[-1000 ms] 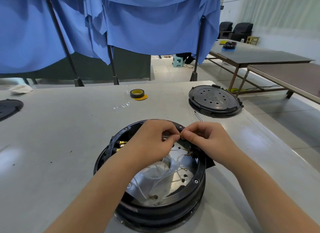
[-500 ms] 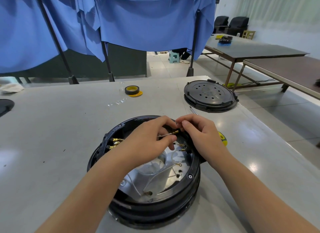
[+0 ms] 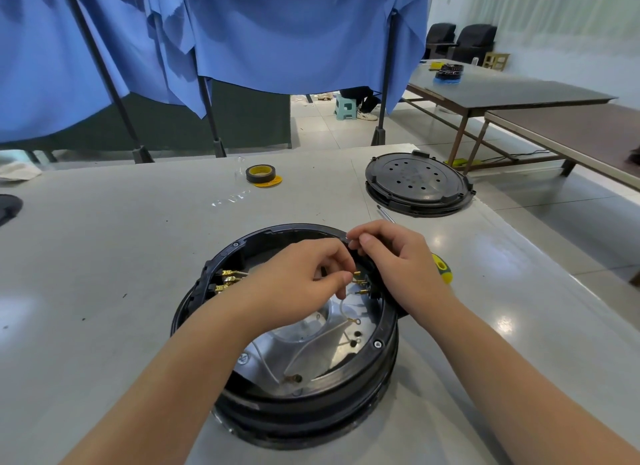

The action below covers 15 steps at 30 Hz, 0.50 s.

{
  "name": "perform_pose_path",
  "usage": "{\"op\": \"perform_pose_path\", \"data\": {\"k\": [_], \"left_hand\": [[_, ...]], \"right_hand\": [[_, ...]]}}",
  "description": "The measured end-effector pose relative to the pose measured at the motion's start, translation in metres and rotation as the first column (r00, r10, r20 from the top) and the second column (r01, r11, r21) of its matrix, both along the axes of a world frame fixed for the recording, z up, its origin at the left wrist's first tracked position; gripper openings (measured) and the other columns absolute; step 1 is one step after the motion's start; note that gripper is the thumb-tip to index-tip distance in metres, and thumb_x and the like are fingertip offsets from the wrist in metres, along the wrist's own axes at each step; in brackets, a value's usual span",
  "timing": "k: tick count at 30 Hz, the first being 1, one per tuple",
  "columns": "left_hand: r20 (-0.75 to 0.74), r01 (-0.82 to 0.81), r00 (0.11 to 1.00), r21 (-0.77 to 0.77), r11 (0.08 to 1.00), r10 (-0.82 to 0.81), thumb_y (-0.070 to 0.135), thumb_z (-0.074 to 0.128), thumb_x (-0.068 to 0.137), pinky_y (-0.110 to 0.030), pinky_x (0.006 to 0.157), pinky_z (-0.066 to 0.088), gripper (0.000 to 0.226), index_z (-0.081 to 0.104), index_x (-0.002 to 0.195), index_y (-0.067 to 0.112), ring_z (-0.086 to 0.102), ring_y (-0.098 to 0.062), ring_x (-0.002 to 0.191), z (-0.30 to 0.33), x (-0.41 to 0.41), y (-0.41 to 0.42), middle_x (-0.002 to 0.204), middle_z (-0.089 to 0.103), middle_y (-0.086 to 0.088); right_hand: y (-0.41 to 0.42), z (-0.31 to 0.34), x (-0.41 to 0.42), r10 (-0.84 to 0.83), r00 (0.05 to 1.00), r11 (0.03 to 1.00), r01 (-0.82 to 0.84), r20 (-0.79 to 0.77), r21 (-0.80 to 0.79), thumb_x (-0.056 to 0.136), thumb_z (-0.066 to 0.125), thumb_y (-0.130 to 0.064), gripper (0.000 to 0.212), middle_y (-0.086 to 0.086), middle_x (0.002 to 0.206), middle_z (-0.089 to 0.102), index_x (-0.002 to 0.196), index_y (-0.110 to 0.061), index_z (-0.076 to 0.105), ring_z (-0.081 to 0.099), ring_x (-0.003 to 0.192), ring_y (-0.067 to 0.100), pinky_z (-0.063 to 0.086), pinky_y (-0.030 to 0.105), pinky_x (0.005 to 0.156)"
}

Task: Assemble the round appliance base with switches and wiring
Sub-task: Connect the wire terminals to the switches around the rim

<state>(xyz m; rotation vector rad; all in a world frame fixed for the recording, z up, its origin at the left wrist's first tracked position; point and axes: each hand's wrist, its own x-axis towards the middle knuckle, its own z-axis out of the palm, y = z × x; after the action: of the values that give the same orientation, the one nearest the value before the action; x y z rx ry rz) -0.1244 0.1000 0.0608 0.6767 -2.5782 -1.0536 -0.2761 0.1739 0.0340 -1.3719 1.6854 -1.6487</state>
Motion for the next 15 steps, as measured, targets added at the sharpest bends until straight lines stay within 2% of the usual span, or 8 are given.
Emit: {"op": "perform_pose_path", "data": {"k": [6, 15], "left_hand": [[0.036, 0.029, 0.999, -0.011, 1.000, -0.029, 0.020, 0.058, 0.093, -0.007, 0.050, 0.036, 0.011, 0.067, 0.099, 0.023, 0.051, 0.005, 0.048, 0.0000, -0.0014, 0.0008, 0.071, 0.071, 0.009], [0.074, 0.026, 0.997, -0.004, 1.000, -0.025, 0.019, 0.057, 0.092, -0.006, 0.050, 0.037, 0.013, 0.069, 0.096, 0.025, 0.054, 0.004, 0.048, -0.0023, -0.0039, 0.0002, 0.068, 0.069, 0.006]], "right_hand": [[0.0001, -0.0010, 0.0019, -0.019, 1.000, 0.999, 0.019, -0.008, -0.026, 0.092, 0.051, -0.001, 0.027, -0.008, 0.078, 0.067, 0.086, -0.020, 0.070, 0.062, 0.075, -0.003, 0.048, 0.013, 0.073], [0.0001, -0.0027, 0.0037, -0.082, 0.996, 0.994, 0.081, -0.017, -0.071, 0.091, 0.053, 0.001, 0.028, -0.007, 0.078, 0.068, 0.086, -0.021, 0.069, 0.062, 0.073, 0.001, 0.052, 0.020, 0.075]]}}
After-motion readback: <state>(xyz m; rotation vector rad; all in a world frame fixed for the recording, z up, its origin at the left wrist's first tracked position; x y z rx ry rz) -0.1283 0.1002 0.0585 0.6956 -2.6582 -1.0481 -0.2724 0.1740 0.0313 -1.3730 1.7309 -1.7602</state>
